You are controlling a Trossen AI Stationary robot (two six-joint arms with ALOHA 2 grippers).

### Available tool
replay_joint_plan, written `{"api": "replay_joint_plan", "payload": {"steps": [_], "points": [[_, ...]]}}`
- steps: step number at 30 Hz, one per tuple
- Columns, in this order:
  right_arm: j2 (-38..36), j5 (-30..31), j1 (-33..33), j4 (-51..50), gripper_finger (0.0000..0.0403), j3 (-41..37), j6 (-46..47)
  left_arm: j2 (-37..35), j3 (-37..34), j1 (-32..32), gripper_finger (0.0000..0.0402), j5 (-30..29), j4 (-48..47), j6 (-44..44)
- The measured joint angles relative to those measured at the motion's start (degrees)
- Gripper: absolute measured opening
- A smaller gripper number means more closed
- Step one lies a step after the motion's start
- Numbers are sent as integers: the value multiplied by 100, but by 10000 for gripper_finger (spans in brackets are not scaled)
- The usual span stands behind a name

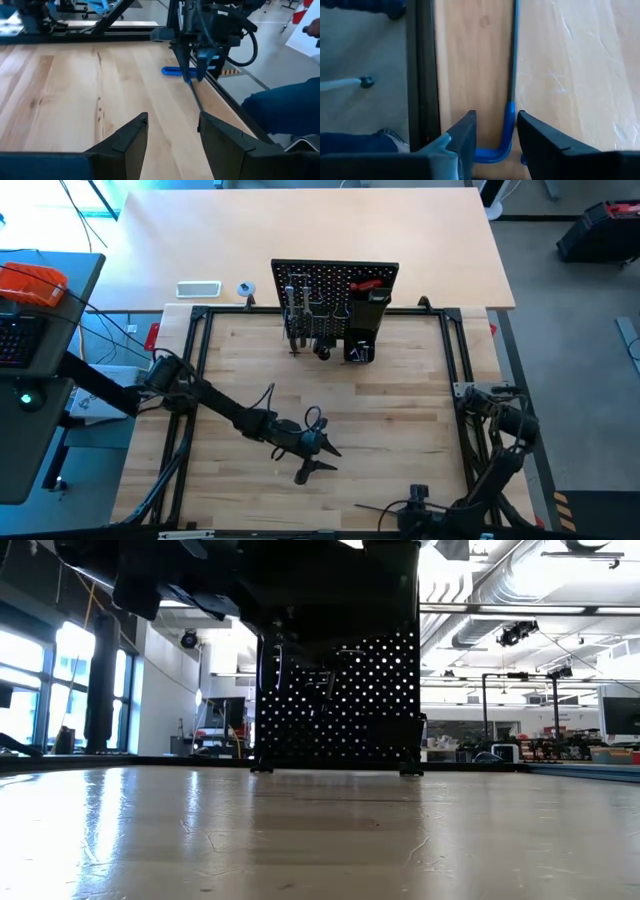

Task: Hang tools onto peg board
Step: Hang the blue pick tool onto the peg board

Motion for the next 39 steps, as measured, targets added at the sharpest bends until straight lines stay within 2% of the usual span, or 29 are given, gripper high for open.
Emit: {"api": "replay_joint_plan", "payload": {"steps": [3, 7, 9, 15, 23, 30, 39], "points": [[57, 4, -7, -220, 111, 9, 228, 168, 204, -45, 170, 4, -11, 203], [59, -50, -72, -368, 29, 4, -45, 348, 468, -98, 170, 16, -90, 429], [61, -134, -117, -398, 12, 1, -207, 416, 621, -105, 170, 23, -220, 500], [-1, -184, -229, -510, 6, -13, -379, 476, 908, -105, 170, 60, -675, 650], [-401, 313, -350, -1201, 2, -68, -367, 798, 1215, -115, 170, 544, -866, 626], [-551, 382, -672, -1227, 1, -56, -1089, 1176, 1713, -115, 170, 597, -1030, 684], [-623, -142, -576, -1059, 1, -50, -838, 1647, 2569, -102, 170, 596, -2289, 845]]}}
